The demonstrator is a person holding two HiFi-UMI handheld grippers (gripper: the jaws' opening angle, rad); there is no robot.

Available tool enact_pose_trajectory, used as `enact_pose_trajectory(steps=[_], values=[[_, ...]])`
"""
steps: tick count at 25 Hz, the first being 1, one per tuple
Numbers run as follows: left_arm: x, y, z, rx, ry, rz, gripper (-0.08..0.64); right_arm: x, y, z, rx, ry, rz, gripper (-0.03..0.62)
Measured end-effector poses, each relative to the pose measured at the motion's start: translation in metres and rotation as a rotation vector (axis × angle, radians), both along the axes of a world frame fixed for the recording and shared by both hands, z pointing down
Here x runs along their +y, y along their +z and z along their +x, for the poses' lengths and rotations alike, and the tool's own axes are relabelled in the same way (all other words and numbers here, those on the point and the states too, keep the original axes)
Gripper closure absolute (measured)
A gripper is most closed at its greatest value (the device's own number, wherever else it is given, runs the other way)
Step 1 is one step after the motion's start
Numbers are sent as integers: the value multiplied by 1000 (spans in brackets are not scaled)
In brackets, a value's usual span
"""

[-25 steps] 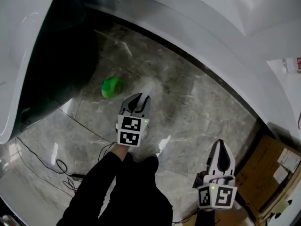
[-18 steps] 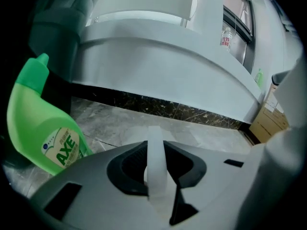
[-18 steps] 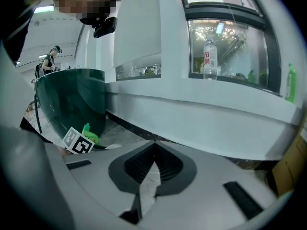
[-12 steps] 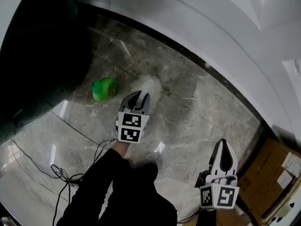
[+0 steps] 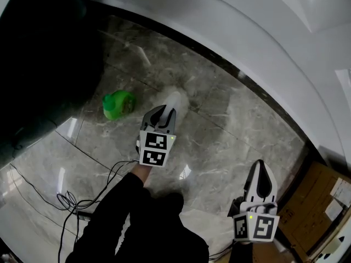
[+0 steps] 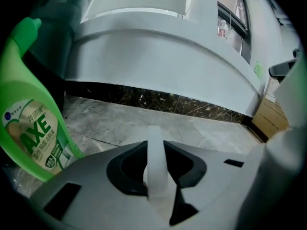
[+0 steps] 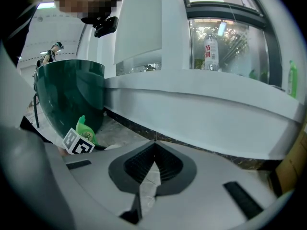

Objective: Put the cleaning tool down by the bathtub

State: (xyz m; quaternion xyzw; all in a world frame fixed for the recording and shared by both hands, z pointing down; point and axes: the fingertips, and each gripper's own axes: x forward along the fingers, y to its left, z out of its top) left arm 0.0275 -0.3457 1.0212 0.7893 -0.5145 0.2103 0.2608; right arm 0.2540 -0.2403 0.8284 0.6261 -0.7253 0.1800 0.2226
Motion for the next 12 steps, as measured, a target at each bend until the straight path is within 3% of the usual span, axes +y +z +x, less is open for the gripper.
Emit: enact_pose_trajectory(steps=[5,8,12], values=[[7,10,7,-40,31,-7,457,3,-1,-2,3,3,-5,594],[13,12,7,-62,38,-39,384,6,-6,-3,16,-4,-9,594],[17,-4,4,-99,49,-25,363,10,-19,-2,25,1,-17,594]])
